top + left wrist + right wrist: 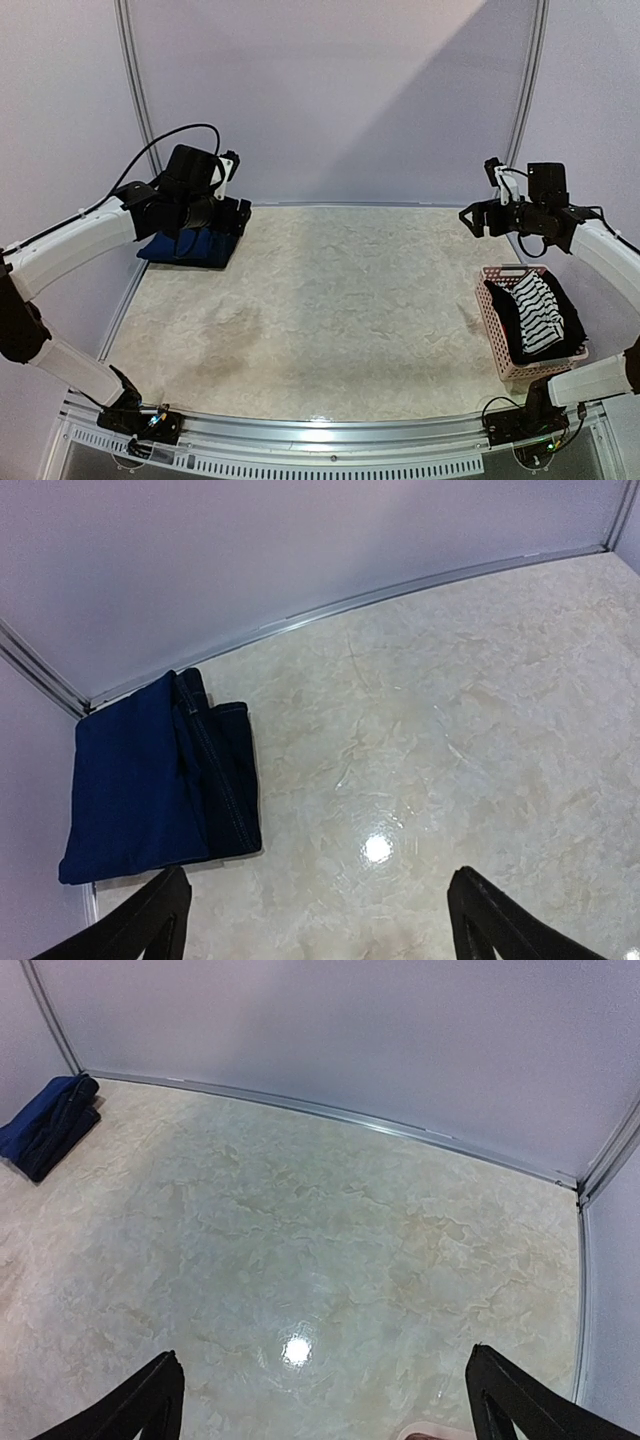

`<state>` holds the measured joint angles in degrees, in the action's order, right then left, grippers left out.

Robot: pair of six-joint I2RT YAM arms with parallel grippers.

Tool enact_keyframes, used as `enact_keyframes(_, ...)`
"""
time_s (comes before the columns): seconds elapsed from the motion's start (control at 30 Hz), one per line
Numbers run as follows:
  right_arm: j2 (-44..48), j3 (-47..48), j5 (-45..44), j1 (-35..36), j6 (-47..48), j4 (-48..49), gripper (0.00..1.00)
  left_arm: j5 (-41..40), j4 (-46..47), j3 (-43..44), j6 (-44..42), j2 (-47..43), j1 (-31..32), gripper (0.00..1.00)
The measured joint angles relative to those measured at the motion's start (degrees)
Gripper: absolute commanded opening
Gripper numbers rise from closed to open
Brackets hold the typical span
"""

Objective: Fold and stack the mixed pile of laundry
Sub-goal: Pick up the crumpled tank top from the bin.

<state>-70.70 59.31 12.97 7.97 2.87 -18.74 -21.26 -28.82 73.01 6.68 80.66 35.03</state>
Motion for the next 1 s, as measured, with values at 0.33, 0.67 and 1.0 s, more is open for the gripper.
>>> enact_keyframes(0.33, 4.11, 4.87, 7.56, 0.00, 6.47, -6.29, 0.99, 2.82, -0.20, 0.00, 0.07, 2.56, -0.76, 0.90)
enact_keyframes(0.67, -2.23, 19.19, 3.23, -3.23, 7.78, -23.30, 0.88, 4.61, -0.20, 0.00, 0.46, 2.49, -0.85, 0.90)
enact_keyframes(1.0, -8.55, 19.45, -0.66, -17.29, 19.32, -45.72, 0.61, 7.21, -0.24, 0.00, 0.85, 2.49, -0.85, 0.90)
